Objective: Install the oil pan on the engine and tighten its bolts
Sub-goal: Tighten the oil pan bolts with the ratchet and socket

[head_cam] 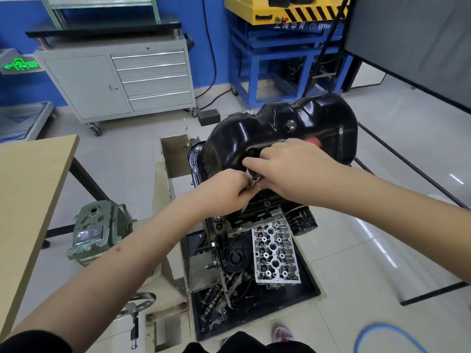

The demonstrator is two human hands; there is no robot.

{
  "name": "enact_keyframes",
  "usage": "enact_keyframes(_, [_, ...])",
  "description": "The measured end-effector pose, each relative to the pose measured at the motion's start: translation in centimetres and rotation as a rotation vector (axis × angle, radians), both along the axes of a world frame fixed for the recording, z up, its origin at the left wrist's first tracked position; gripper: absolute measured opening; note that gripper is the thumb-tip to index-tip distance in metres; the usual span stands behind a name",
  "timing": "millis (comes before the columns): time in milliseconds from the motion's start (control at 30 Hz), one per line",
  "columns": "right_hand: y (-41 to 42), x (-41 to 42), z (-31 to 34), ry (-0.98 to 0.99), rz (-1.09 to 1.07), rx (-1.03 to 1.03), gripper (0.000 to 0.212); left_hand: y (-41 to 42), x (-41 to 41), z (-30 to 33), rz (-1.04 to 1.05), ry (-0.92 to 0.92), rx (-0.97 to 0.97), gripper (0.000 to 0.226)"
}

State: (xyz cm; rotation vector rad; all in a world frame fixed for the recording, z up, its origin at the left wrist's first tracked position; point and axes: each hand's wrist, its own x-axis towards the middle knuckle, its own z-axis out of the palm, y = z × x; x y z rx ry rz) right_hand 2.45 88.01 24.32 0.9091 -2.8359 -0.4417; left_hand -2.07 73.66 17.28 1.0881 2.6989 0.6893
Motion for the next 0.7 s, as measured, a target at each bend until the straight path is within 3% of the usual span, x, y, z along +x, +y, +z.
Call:
enact_keyframes(100, [0.0,0.1,0.1,0.048,0.023,0.05,0.031,-0.2,-0.1,0.2,0.001,-0.038,-0.006,0.039])
enact_keyframes(267, [-0.7,0.8,0.4,-0.022,-0.208,-0.071,0.036,0.3,0.4,0.0,0.067,-0.04,0.034,0.04])
enact_keyframes(333, [-0.3,0.5,-0.1,-0.013,-0.113,-0.066,0.027,0.4,0.2,0.0,0.049,-0.022,0.009,0.042])
enact_keyframes(500, [0.5,0.1,0.0,0.025,0.069,0.079,0.031,0.3,-0.2,0.0,0.004,-0.016,-0.048,0.045])
enact_keyframes(633, [-0.1,0.4,0.7,0.01,-0.176,0.036,0.043,0.2,0.1,0.0,0.015,0.026,0.032,0.04])
enact_keyframes(700, [-0.2,0.4,0.5,-0.009,-0.2,0.007,0.04,0.3,0.0,-0.1,0.018,0.043,0.028,0.041])
